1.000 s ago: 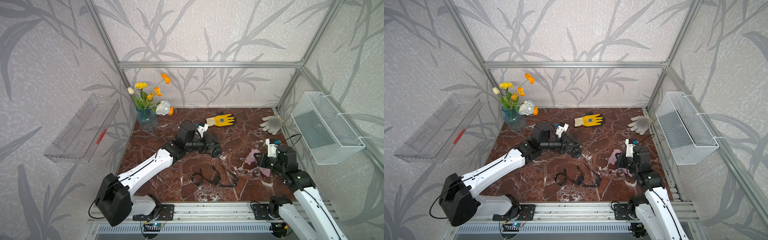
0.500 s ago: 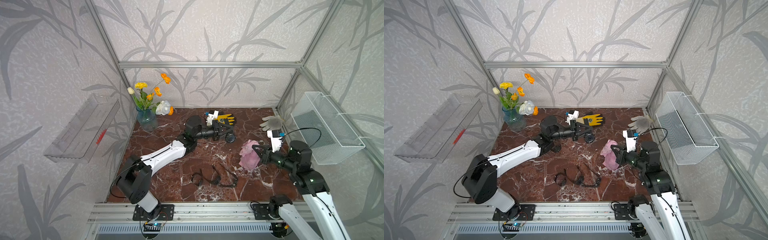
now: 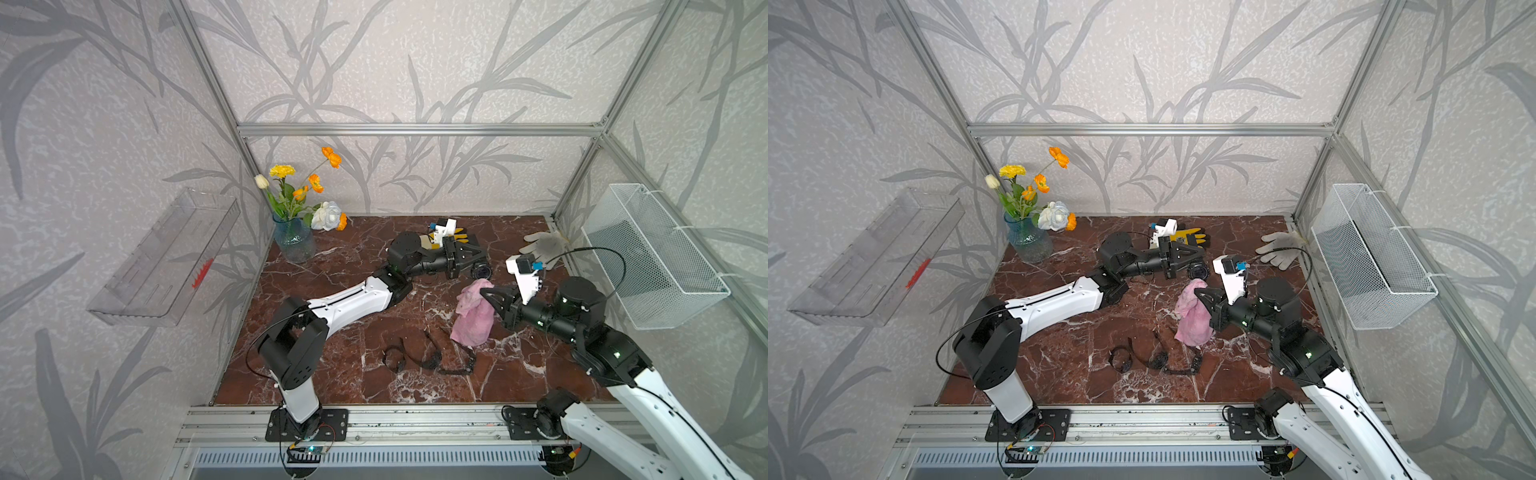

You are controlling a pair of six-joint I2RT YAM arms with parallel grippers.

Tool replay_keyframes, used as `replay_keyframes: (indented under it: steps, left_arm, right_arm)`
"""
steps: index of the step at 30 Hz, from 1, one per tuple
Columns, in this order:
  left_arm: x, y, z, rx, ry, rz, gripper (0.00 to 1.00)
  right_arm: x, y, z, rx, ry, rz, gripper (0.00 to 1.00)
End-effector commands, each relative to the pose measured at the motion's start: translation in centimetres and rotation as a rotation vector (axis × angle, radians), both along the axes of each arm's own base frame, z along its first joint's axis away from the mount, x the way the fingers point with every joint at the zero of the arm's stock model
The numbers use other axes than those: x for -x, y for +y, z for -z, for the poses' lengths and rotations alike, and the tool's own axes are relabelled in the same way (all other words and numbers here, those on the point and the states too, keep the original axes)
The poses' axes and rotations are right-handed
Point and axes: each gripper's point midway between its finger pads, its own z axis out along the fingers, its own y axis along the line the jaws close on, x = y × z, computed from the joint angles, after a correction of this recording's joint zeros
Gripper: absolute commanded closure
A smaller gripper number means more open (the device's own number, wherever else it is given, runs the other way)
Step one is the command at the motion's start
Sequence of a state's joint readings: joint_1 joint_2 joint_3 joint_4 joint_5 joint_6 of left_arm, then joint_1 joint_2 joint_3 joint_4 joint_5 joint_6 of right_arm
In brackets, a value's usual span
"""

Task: Wipe the watch dial
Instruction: Pick up the watch at the center of the board, then wipe the dirt from the watch dial.

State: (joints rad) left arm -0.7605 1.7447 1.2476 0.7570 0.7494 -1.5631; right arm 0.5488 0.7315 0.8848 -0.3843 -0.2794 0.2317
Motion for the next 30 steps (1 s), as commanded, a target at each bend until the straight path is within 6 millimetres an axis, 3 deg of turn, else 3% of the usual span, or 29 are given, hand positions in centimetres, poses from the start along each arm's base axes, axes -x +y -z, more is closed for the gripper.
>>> replay_keyframes:
  steps: [1,6,12,21,25,30]
  left_arm:
    - [0.7,-0.5,-2.2,0.05,-0.053,0.013,1.0]
    - [0.9,-0.4,-1.7,0.032,-0.054,0.0,1.0]
    - [1.1,-0.3,-1.5,0.021,-0.058,-0.002,1.0]
    - [1.1,-0.3,-1.4,0.02,-0.061,-0.002,1.0]
    - [1.2,-0.4,-1.3,0.02,-0.063,0.0,1.0]
    - [1.2,-0.6,-0.8,0.015,-0.048,0.007,1.0]
  right_arm:
    - [-2.6,-1.1,-2.3,0.019,-0.117,0.161,1.0]
    - [-4.1,-3.2,-2.1,0.029,-0.117,0.329,1.0]
    - [-4.4,-5.3,-2.2,0.032,-0.121,0.442,1.0]
    - [-4.2,-6.3,-2.5,0.033,-0.124,0.485,1.0]
    - [-4.3,-5.2,-2.5,0.026,-0.12,0.434,1.0]
    - [-2.9,0.0,-3.1,-0.027,-0.144,0.138,1.0]
